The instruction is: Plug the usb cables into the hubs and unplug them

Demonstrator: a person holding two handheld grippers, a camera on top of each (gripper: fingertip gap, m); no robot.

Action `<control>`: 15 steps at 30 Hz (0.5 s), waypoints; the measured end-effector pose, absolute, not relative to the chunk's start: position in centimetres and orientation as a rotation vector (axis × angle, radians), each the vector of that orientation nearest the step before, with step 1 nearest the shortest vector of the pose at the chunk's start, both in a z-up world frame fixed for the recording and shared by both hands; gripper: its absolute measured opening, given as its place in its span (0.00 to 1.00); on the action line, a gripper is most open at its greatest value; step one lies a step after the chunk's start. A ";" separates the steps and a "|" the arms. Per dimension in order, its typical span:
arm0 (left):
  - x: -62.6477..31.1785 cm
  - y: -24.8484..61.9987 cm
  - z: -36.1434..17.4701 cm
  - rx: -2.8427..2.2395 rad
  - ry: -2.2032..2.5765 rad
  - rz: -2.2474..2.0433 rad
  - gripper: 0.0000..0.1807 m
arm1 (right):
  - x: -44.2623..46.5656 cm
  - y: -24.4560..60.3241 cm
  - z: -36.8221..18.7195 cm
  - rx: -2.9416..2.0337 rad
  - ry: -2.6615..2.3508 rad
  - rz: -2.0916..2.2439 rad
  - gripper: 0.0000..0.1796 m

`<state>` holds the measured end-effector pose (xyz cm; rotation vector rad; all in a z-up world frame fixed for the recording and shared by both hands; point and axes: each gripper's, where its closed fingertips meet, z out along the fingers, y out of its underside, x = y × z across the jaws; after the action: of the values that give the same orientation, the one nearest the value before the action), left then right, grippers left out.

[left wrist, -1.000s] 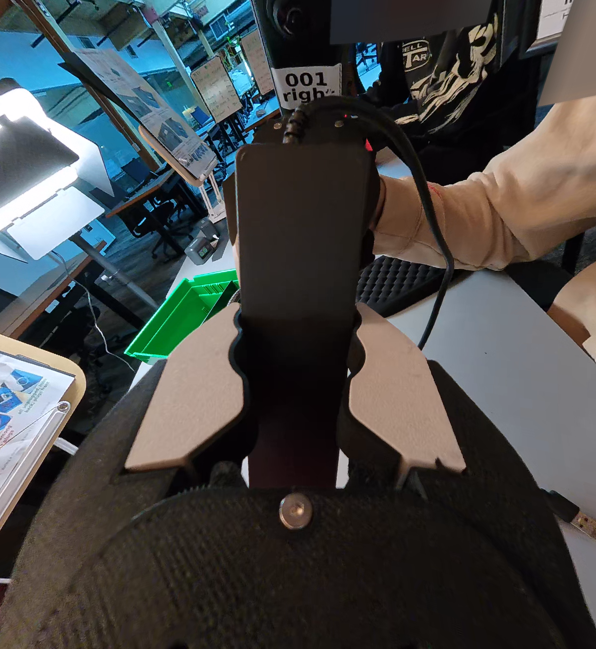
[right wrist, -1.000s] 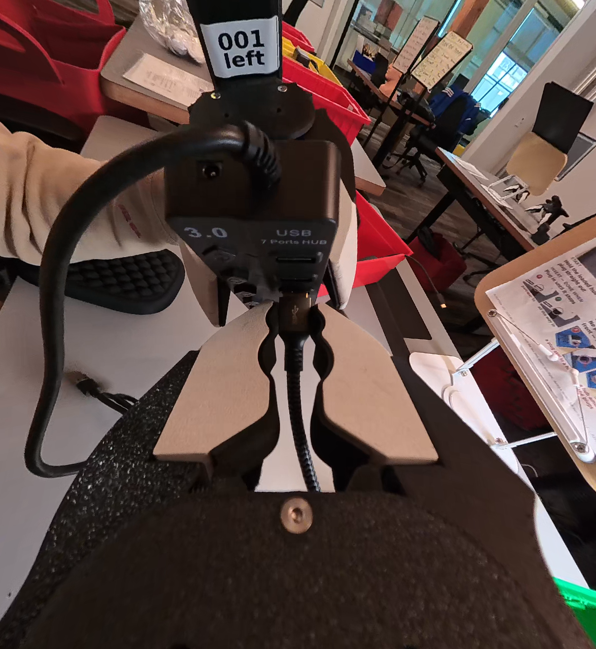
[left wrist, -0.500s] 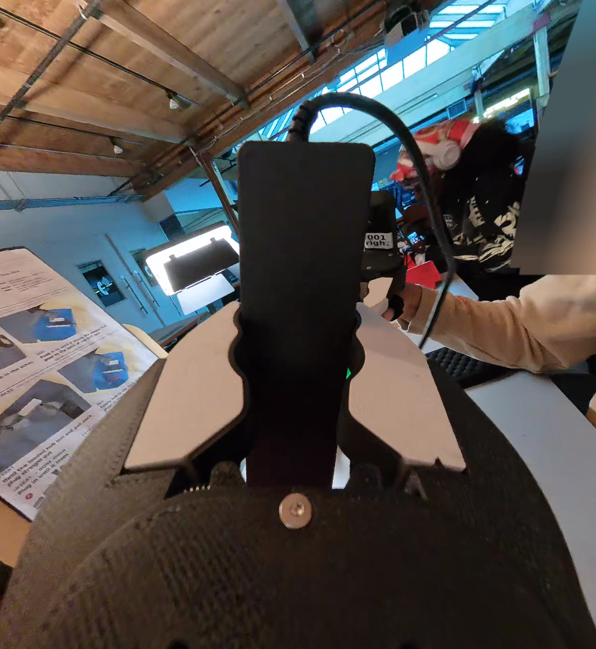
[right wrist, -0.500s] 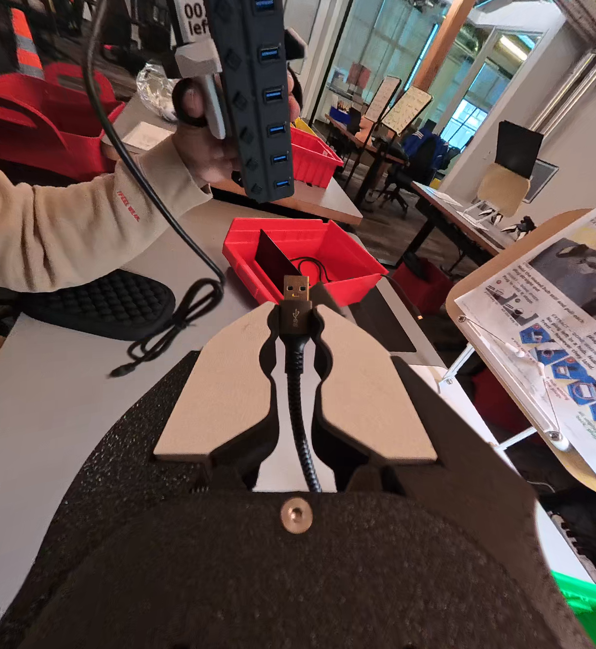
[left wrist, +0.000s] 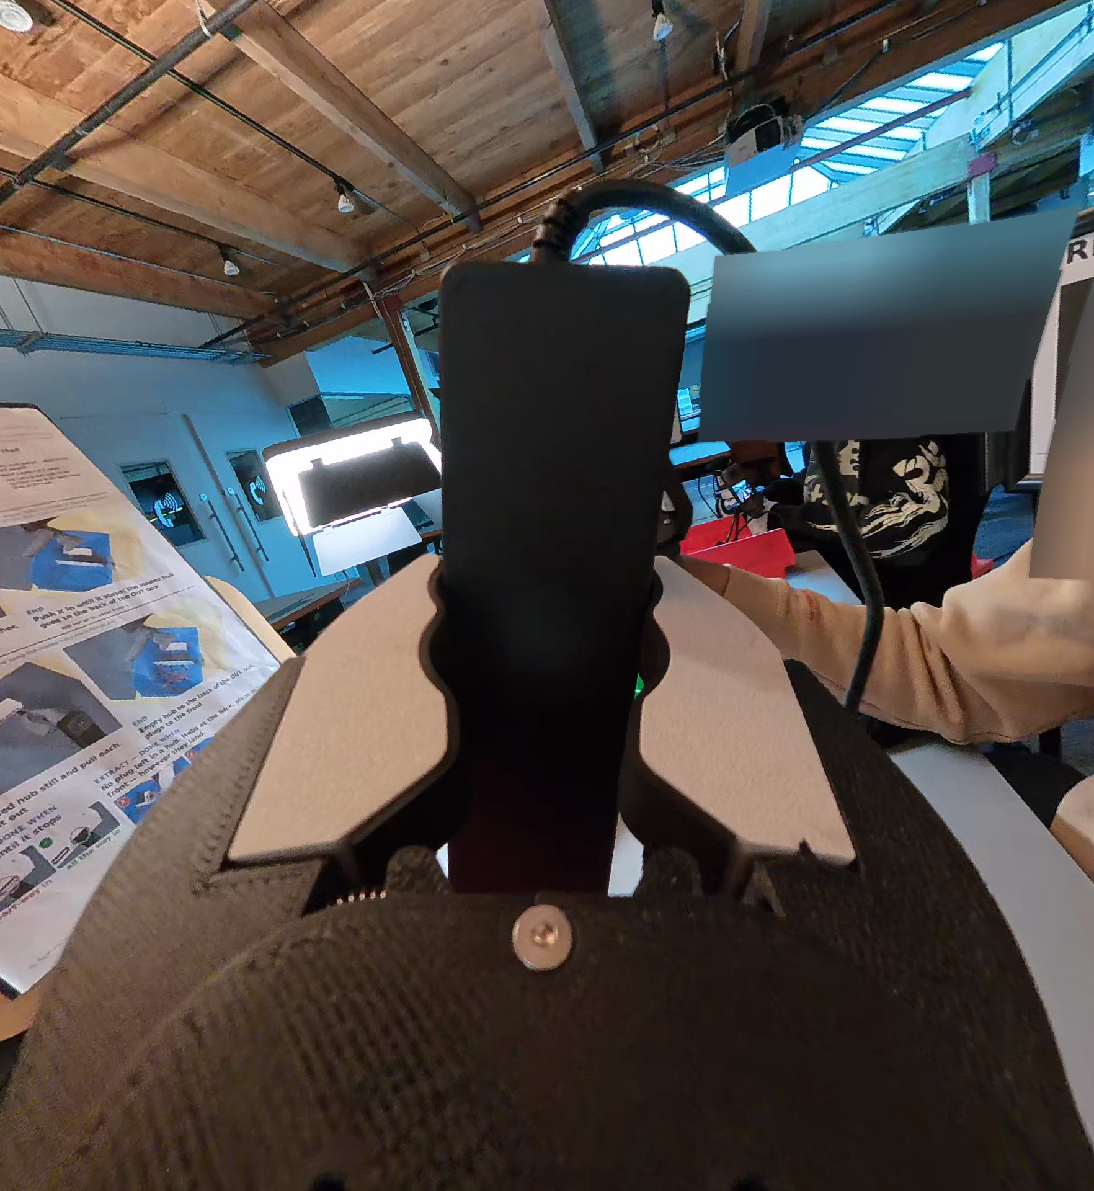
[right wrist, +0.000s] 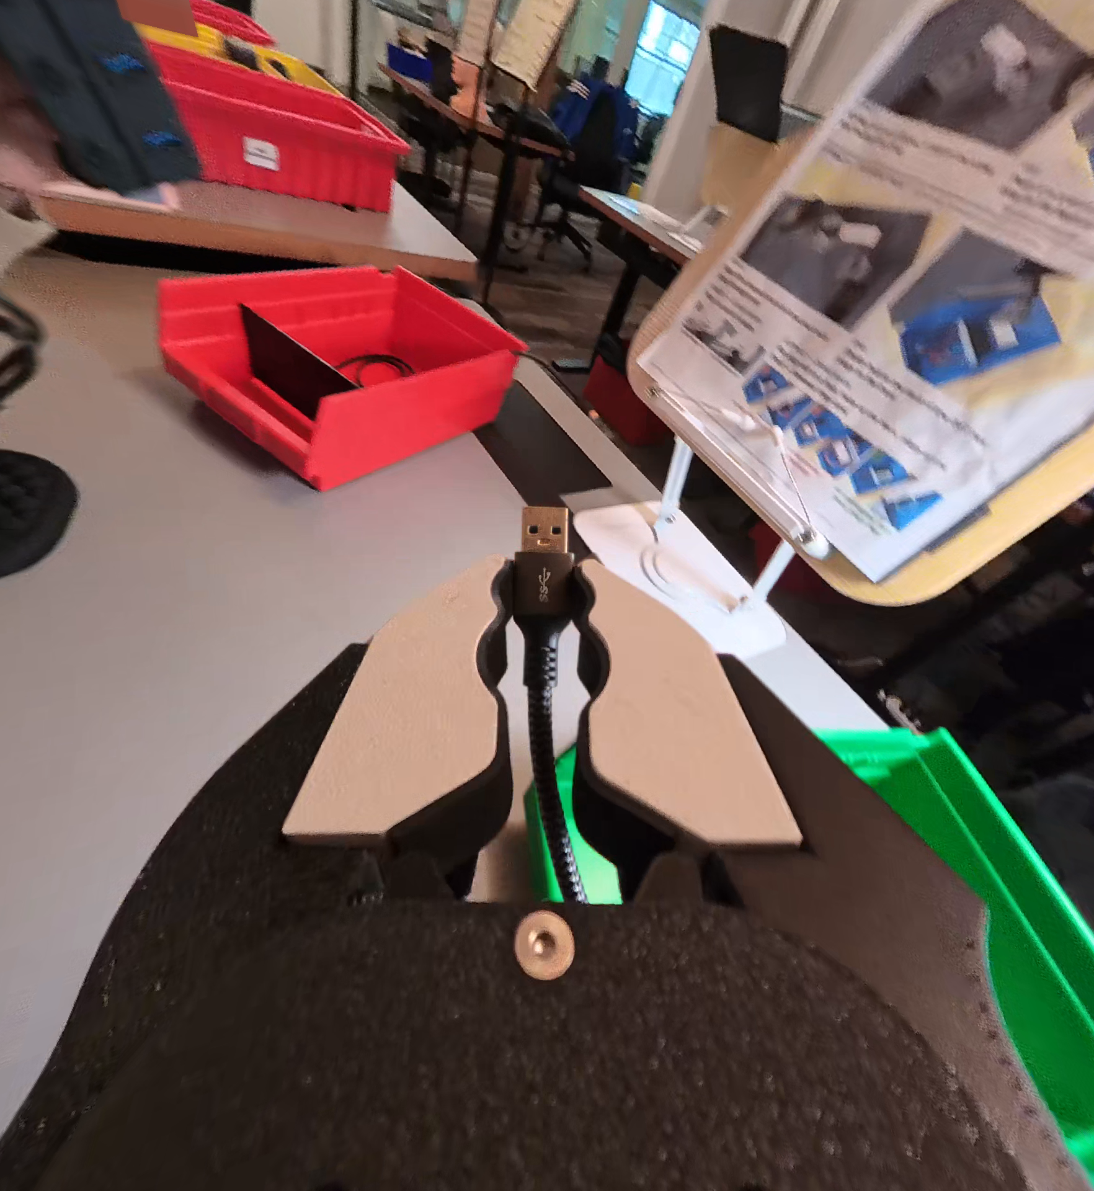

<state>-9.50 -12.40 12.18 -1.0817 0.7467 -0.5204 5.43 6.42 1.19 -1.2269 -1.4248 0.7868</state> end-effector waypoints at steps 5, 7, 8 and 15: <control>-8.8 -11.8 11.5 -1.107 0.767 -0.526 0.31 | 6.9 12.3 -3.0 -1.437 -1.338 0.696 0.09; -8.4 -11.5 11.2 -1.118 0.780 -0.522 0.32 | 7.6 14.1 -5.0 -1.533 -1.319 0.664 0.09; -8.3 -11.4 11.0 -1.123 0.785 -0.522 0.31 | 8.0 14.9 -5.9 -1.578 -1.312 0.649 0.09; -7.5 -10.9 10.5 -1.138 0.803 -0.535 0.32 | 9.8 18.2 -11.0 -1.815 -1.264 0.536 0.11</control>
<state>-7.54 -10.93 10.48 -1.1378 0.8029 -0.5345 9.84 18.21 -10.99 -1.8154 -1.2635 0.5361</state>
